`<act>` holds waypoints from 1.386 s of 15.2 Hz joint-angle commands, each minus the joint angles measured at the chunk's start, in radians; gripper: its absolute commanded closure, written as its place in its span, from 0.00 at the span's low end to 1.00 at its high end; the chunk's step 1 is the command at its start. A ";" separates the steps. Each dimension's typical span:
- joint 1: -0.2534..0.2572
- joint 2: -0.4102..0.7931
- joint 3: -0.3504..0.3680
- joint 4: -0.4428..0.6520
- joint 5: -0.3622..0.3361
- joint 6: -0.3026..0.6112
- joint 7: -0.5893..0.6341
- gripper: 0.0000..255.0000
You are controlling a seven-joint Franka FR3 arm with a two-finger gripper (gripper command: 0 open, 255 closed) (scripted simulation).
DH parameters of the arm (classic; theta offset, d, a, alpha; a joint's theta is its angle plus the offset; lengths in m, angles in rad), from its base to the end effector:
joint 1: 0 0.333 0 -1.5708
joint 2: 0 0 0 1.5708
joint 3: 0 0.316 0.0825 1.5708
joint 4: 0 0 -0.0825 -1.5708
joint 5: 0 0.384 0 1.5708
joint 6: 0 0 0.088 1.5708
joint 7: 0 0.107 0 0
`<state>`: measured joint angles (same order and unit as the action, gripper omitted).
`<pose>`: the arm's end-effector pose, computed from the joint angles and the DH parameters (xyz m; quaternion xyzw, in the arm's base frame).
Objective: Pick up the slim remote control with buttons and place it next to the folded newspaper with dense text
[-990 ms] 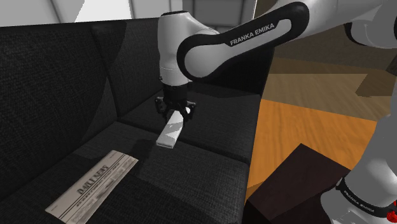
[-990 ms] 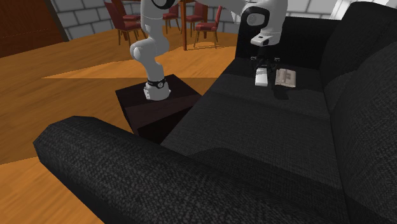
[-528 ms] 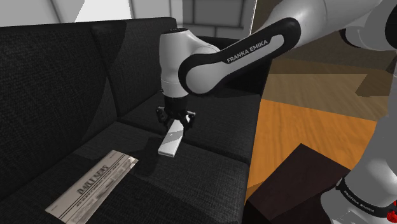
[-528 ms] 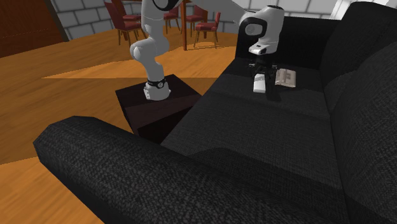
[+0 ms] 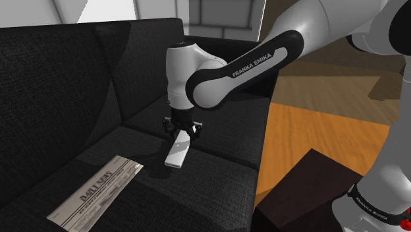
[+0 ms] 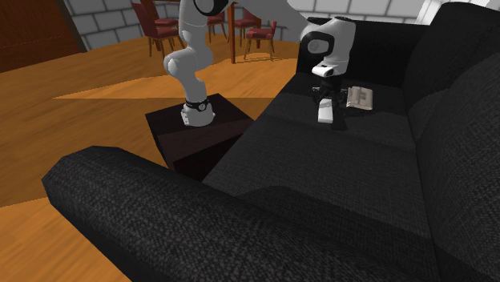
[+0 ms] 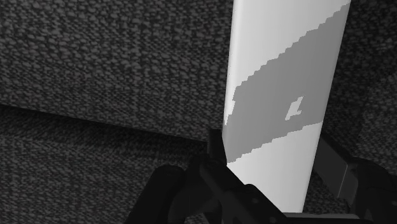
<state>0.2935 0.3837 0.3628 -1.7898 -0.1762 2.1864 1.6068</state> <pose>0.5277 0.3749 0.3538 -0.9049 0.4251 -0.0148 0.0162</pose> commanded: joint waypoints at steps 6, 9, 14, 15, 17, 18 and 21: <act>0.000 0.000 0.000 -0.002 0.000 0.002 0.000 0.00; 0.000 0.000 0.000 -0.002 0.000 0.002 0.000 0.00; -0.008 -0.059 0.013 0.048 0.029 -0.102 -0.018 0.00; -0.008 -0.059 0.013 0.048 0.029 -0.102 -0.018 0.00; -0.008 -0.059 0.013 0.048 0.029 -0.102 -0.018 0.00; -0.008 -0.059 0.013 0.048 0.029 -0.102 -0.018 0.00; -0.008 -0.059 0.013 0.048 0.029 -0.102 -0.018 0.00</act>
<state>0.2855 0.3250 0.3753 -1.7420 -0.1474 2.0848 1.5886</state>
